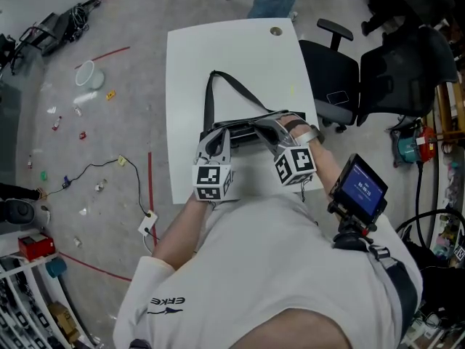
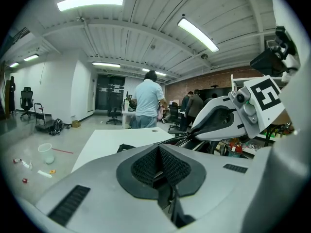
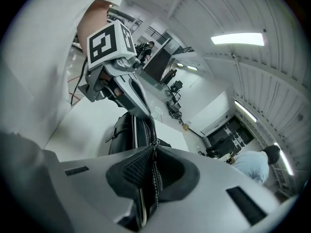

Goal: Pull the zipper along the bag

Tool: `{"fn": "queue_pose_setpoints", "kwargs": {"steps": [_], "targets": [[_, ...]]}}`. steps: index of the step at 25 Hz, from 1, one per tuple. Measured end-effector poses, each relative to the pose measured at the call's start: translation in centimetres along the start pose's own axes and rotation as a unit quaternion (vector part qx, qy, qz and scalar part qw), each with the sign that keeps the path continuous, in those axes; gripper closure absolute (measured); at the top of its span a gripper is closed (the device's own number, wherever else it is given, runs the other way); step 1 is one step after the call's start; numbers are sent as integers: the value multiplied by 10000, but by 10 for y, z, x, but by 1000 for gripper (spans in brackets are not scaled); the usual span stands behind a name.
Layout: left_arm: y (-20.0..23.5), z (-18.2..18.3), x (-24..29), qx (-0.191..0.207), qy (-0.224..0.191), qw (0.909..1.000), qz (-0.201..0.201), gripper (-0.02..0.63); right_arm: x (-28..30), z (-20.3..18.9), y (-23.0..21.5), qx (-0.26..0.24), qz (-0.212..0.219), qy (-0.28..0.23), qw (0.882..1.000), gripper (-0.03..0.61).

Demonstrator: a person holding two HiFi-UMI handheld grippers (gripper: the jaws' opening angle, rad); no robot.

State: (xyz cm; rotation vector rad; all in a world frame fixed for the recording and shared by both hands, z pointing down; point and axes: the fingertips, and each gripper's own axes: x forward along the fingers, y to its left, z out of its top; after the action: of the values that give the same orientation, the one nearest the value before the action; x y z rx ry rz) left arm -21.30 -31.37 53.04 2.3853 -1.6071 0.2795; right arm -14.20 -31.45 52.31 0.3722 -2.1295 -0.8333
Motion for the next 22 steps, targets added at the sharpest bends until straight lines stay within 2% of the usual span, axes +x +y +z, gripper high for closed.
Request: {"fn": "queue_pose_setpoints", "kwargs": {"steps": [4, 12, 22], "targets": [[-2, 1, 0, 10, -17, 10000, -19, 612, 0, -1, -2, 188, 103, 57, 9998, 560], [-5, 1, 0, 20, -56, 10000, -38, 612, 3, -6, -2, 228, 465, 365, 9980, 557], [-6, 4, -6, -175, -160, 9996, -179, 611, -3, 3, -11, -427, 24, 342, 9985, 568]]}}
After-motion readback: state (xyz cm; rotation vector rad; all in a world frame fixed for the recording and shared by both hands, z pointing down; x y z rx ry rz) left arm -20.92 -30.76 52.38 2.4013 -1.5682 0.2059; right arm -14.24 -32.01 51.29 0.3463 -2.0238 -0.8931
